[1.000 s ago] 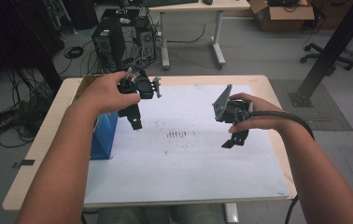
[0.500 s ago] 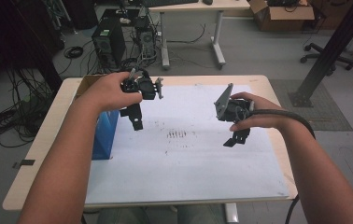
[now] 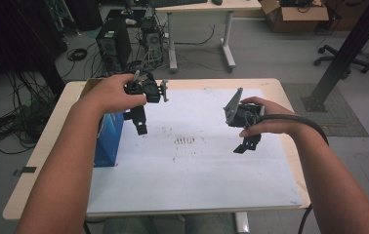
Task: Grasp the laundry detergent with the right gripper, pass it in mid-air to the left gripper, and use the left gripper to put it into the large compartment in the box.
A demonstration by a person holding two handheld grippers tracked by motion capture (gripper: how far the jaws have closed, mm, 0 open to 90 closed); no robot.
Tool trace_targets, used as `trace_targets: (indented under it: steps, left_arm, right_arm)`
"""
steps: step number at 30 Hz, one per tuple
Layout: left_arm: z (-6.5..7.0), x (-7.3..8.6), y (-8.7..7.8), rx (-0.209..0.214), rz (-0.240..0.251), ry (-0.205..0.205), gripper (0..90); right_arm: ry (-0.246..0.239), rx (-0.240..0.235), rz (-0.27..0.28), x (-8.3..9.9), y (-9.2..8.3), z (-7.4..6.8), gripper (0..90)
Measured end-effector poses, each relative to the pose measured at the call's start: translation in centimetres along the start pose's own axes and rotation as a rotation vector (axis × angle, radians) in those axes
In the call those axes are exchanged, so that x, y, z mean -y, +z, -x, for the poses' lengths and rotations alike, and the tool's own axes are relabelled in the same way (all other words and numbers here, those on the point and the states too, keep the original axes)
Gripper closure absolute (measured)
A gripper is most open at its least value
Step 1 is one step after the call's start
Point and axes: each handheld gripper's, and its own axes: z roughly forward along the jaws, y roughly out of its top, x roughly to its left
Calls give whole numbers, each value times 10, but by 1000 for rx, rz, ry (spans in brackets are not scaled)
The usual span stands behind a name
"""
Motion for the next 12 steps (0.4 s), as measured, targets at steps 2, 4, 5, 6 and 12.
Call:
trace_targets:
  steps: [2,4,5,6,12]
  left_arm:
    - [1,0,0,-5,5,7,47]
    - [1,0,0,-3,11,6,48]
    - [1,1,0,0,11,9,48]
    - [1,1,0,1,10,10,48]
    - [1,1,-1,-3,16,1,48]
  right_arm:
    - [1,2,1,0,0,0,36]
    - [1,4,5,-1,0,0,37]
    - [2,5,5,-1,-1,0,36]
    - [3,6,6,-1,0,0,36]
    - [2,11,6,-2,-1,-1,38]
